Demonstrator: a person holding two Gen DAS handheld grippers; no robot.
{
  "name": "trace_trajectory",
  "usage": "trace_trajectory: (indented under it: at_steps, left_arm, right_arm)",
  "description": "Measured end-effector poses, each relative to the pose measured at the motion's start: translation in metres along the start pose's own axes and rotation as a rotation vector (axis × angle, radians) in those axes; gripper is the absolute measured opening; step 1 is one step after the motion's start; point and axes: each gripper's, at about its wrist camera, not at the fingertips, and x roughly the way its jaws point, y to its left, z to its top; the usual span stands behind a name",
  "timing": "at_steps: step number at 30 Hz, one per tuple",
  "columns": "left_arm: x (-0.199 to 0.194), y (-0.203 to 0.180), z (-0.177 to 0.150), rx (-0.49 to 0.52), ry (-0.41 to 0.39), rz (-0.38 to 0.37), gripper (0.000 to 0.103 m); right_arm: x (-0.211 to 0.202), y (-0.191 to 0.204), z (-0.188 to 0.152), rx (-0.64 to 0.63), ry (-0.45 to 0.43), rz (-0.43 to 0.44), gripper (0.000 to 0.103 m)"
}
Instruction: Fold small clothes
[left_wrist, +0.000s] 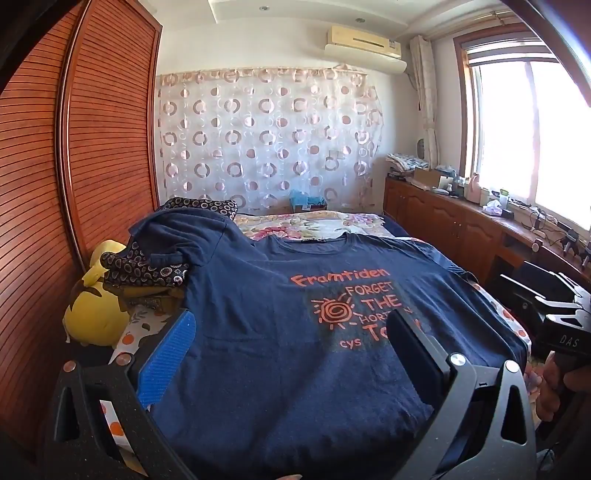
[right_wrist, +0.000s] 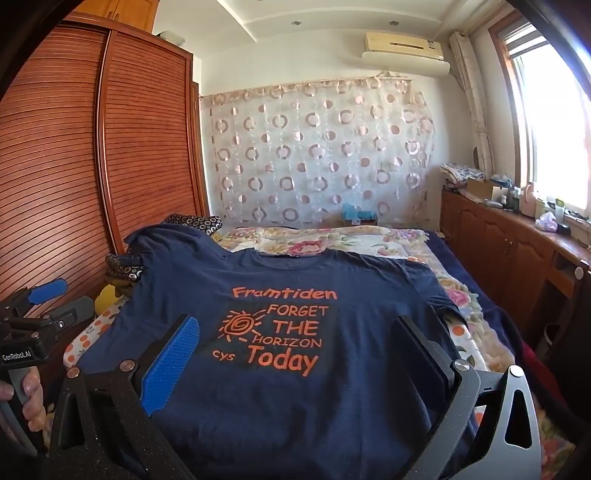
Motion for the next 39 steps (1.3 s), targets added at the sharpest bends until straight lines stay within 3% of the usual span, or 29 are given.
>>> trace_trajectory:
  at_steps: [39]
  left_arm:
    - [-0.0063,-0.0024,0.0009,0.009,-0.009,0.002,0.103]
  right_arm:
    - [-0.0019,0.002,0.0002,0.005,-0.018,-0.003,0.103]
